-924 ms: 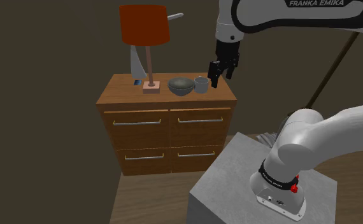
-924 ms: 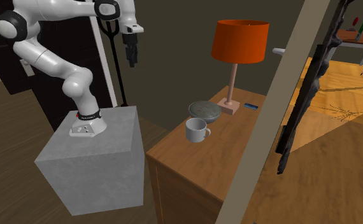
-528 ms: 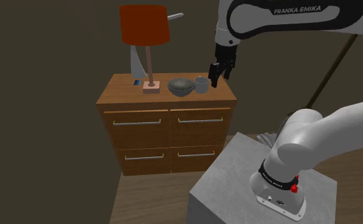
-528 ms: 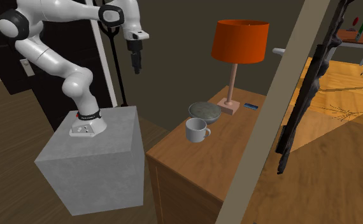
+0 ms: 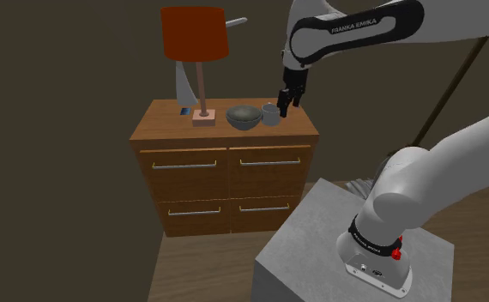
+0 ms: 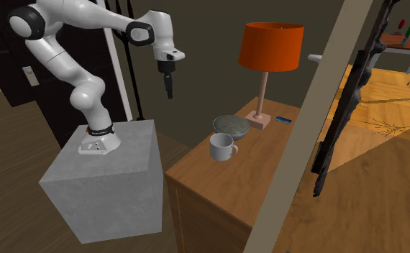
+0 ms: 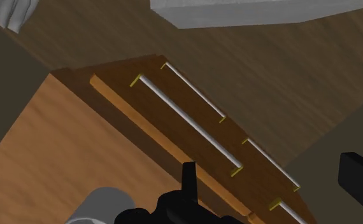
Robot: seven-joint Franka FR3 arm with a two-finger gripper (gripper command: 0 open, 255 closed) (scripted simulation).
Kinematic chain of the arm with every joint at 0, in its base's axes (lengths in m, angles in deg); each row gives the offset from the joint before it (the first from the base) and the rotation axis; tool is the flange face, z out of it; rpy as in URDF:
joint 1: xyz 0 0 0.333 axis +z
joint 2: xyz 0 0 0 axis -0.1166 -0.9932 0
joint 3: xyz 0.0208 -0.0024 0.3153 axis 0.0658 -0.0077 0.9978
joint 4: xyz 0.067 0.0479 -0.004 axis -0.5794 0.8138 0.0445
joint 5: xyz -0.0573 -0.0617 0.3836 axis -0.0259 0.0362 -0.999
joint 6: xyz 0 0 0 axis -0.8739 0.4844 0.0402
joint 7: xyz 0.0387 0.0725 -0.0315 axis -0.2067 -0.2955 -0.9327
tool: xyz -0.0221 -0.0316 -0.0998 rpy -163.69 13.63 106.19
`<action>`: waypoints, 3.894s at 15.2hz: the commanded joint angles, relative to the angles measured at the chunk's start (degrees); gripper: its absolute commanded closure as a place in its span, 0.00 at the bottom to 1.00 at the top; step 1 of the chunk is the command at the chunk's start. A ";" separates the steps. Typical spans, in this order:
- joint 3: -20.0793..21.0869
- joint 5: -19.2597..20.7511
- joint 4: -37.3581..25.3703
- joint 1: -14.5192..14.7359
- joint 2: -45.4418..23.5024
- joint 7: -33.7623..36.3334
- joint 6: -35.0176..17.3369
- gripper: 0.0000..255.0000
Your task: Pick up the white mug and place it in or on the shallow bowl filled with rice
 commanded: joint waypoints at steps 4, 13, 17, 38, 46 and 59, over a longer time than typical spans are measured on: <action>-5.17 -0.58 -4.23 0.23 -9.86 -8.78 -6.55 0.00; -11.07 -9.02 -17.16 -0.11 -30.28 -26.18 -14.06 0.00; -11.24 -14.40 -25.21 -2.09 -39.97 -33.82 -14.99 0.00; -9.39 -19.84 -31.34 -5.32 -51.04 -40.09 -19.17 1.00; -9.39 -19.84 -31.34 -5.32 -51.04 -40.09 -19.17 1.00; -10.46 -17.43 -35.60 -4.64 -46.61 -38.54 -10.82 1.00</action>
